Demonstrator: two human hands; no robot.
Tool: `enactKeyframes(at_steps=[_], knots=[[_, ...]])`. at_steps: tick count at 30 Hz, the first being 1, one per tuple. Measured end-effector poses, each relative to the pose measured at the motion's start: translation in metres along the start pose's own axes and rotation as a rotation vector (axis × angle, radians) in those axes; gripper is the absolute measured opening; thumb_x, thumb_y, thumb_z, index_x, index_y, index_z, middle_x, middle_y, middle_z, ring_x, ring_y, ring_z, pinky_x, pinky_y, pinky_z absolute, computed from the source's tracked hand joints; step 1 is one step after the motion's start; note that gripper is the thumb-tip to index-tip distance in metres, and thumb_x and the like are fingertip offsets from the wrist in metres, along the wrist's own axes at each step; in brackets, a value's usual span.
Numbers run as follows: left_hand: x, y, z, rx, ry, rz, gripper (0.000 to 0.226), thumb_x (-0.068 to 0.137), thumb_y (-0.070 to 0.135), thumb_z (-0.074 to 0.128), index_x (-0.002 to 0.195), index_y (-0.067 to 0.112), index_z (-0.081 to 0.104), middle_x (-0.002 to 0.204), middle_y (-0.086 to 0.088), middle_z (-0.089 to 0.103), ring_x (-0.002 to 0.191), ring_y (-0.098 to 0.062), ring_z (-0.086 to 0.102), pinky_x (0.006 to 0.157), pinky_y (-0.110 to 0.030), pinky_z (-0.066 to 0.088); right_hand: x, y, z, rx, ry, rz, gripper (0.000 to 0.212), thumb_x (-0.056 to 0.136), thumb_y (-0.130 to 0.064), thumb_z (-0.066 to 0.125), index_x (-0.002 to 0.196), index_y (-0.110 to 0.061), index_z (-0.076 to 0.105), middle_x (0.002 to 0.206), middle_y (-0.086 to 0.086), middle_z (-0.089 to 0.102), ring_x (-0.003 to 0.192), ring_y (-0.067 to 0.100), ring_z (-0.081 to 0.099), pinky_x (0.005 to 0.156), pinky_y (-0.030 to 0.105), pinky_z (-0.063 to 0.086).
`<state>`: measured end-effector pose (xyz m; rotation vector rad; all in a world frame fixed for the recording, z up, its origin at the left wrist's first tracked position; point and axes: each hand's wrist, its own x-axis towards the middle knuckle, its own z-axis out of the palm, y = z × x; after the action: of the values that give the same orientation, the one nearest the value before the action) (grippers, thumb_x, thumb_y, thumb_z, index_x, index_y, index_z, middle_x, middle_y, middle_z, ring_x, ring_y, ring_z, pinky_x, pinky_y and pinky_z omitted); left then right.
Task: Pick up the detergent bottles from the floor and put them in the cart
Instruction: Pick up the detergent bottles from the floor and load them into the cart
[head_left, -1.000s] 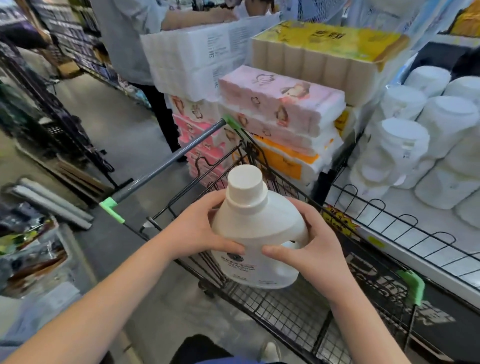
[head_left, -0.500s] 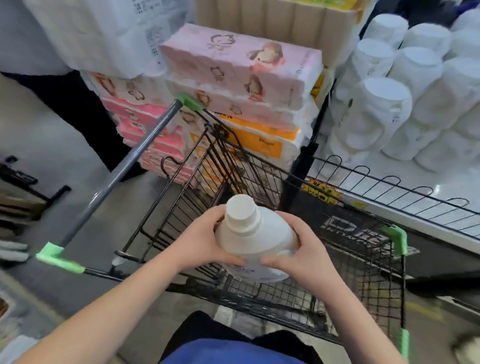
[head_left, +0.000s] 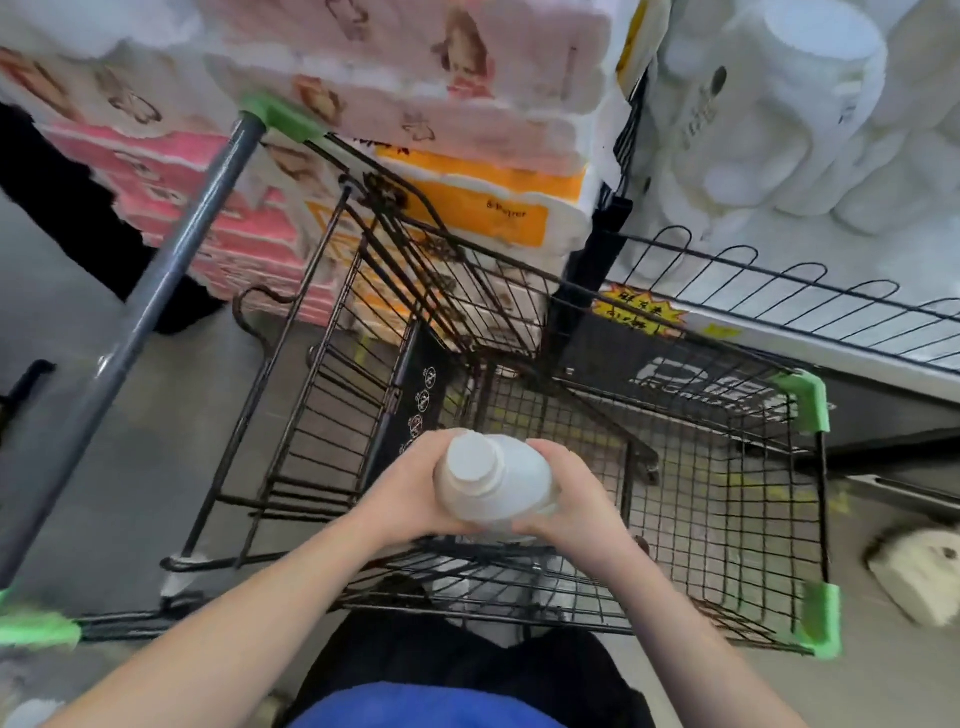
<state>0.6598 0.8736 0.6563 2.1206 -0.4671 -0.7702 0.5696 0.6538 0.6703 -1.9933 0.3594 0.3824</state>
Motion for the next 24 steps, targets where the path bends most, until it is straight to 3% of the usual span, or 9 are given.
enactKeyframes(at_steps=[2, 4, 6, 11, 21, 24], knots=[[0.009, -0.018, 0.011, 0.012, -0.030, -0.016, 0.101, 0.050, 0.059, 0.100, 0.135, 0.059, 0.045, 0.137, 0.028, 0.052, 0.132, 0.005, 0.050, 0.115, -0.029, 0.044, 0.010, 0.014, 0.007, -0.012, -0.008, 0.021, 0.080, 0.062, -0.042, 0.097, 0.129, -0.046, 0.053, 0.127, -0.028, 0.054, 0.117, -0.010, 0.052, 0.091, 0.013, 0.044], [0.020, -0.039, 0.021, 0.055, -0.078, -0.051, 0.104, 0.050, 0.056, 0.101, 0.139, 0.052, 0.046, 0.138, 0.019, 0.053, 0.133, -0.002, 0.053, 0.115, -0.039, 0.046, 0.019, 0.031, 0.016, -0.020, -0.025, 0.045, 0.079, 0.064, -0.033, 0.096, 0.128, -0.048, 0.052, 0.126, -0.027, 0.054, 0.117, -0.008, 0.053, 0.089, 0.010, 0.043], [0.030, -0.054, 0.030, 0.105, -0.095, -0.064, 0.103, 0.049, 0.053, 0.100, 0.138, 0.050, 0.048, 0.137, 0.017, 0.054, 0.132, -0.005, 0.055, 0.113, -0.044, 0.048, 0.026, 0.047, 0.025, -0.034, -0.034, 0.087, 0.085, 0.063, -0.029, 0.094, 0.133, -0.046, 0.049, 0.129, -0.025, 0.052, 0.120, -0.001, 0.052, 0.092, 0.017, 0.043], [0.032, -0.070, 0.046, 0.166, -0.148, -0.131, 0.106, 0.047, 0.053, 0.086, 0.137, 0.061, 0.031, 0.136, 0.027, 0.044, 0.133, -0.006, 0.051, 0.109, -0.047, 0.050, 0.032, 0.077, 0.044, -0.047, -0.059, 0.147, 0.089, 0.066, -0.016, 0.093, 0.134, -0.043, 0.042, 0.130, -0.017, 0.048, 0.119, 0.003, 0.046, 0.084, 0.007, 0.035], [0.034, -0.089, 0.059, 0.297, -0.213, -0.188, 0.101, 0.060, 0.035, 0.093, 0.144, 0.047, 0.038, 0.137, 0.023, 0.040, 0.127, -0.008, 0.050, 0.099, -0.042, 0.053, 0.035, 0.100, 0.067, -0.048, -0.075, 0.176, 0.085, 0.069, -0.021, 0.092, 0.131, -0.048, 0.041, 0.133, -0.021, 0.048, 0.125, -0.006, 0.043, 0.085, 0.010, 0.040], [0.036, -0.092, 0.061, 0.290, -0.224, -0.193, 0.101, 0.061, 0.032, 0.093, 0.145, 0.042, 0.038, 0.137, 0.018, 0.039, 0.130, -0.010, 0.046, 0.102, -0.043, 0.052, 0.037, 0.101, 0.066, -0.092, -0.106, 0.181, 0.088, 0.068, -0.018, 0.092, 0.135, -0.045, 0.040, 0.131, -0.018, 0.046, 0.117, -0.006, 0.045, 0.083, 0.011, 0.038]])
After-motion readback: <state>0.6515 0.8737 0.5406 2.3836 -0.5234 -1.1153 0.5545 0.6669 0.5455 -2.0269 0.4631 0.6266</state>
